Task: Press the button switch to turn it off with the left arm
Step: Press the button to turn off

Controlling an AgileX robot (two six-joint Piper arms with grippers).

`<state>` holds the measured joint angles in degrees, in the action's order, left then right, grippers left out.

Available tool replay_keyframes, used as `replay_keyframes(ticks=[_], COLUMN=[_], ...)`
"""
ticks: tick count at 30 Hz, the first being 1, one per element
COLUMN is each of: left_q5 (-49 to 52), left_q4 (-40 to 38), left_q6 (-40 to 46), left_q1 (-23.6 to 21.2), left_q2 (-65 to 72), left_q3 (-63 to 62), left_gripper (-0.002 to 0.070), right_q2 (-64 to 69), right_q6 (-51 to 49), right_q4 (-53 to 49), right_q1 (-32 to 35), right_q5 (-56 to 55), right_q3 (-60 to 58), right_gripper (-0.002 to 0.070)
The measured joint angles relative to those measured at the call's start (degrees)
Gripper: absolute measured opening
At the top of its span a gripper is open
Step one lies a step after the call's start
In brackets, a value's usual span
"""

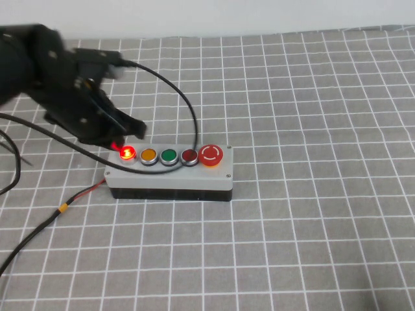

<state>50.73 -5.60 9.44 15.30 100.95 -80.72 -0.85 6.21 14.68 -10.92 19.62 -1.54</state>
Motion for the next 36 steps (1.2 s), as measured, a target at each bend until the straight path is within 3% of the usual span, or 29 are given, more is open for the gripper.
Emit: replay_keyframes(ticks=[6, 14, 36], left_q5=[-1.2, -2.4, 12.1], left_q4=[2.5, 3.6, 4.4], left_q6=[-0.9, -1.1, -3.2], left_q1=[2.5, 2.6, 2.6], left_q2=[1.9, 5.0, 6.2], left_q3=[-0.1, -3.9, -12.1], left_gripper=[-0.0004, -0.0004, -0.0004], right_q2=[0.0, 0.0, 0.0], right_q6=[0.0, 0.0, 0.0], right_q4=[0.0, 0.0, 0.0], right_q1=[0.0, 0.0, 0.0], right_q5=[0.0, 0.0, 0.0], right_q3=[0.0, 0.0, 0.0], right_gripper=[-0.0016, -0.0016, -0.0016])
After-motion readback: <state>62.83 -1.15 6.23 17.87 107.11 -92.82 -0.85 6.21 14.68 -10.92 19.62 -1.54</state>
